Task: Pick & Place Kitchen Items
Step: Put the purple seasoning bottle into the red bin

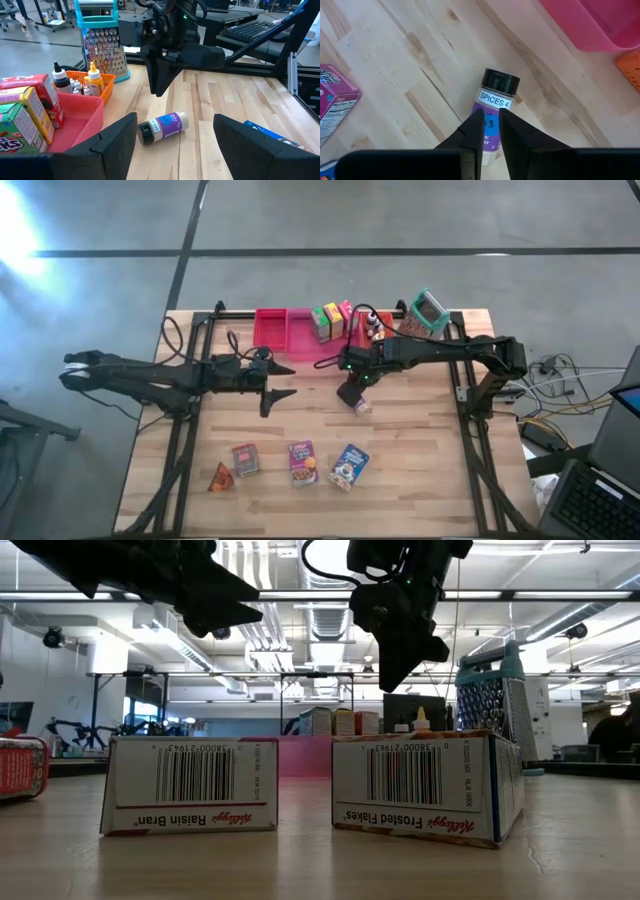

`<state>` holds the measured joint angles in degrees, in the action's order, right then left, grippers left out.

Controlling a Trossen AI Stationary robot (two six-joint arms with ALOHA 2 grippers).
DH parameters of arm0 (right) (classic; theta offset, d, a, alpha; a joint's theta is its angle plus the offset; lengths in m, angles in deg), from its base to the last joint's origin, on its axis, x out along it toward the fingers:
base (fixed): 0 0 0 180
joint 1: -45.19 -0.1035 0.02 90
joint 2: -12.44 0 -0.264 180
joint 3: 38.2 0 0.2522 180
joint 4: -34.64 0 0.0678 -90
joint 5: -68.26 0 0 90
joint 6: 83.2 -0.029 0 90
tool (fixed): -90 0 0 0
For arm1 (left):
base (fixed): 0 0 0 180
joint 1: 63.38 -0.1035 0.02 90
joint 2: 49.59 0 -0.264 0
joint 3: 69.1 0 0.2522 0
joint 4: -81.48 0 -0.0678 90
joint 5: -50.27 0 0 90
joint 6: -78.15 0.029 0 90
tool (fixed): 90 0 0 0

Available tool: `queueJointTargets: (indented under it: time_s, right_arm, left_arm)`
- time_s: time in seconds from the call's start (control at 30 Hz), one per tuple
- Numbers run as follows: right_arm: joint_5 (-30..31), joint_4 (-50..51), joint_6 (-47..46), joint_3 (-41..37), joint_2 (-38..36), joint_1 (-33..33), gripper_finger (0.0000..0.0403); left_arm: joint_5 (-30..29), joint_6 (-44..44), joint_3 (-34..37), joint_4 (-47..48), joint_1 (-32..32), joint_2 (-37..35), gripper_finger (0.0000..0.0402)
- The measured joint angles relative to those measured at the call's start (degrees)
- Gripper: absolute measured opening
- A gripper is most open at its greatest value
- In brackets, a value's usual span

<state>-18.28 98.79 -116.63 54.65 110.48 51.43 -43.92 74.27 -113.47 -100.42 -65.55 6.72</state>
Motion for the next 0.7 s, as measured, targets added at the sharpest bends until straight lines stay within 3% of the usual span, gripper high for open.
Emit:
queueJointTargets:
  time_s: [0.7]
  right_arm:
    - [0.0,-2.0,0.0,0.0,0.0,0.0,0.0126]
  left_arm:
    - [-0.3,0.0,0.0,0.0,0.0,0.0,0.0268]
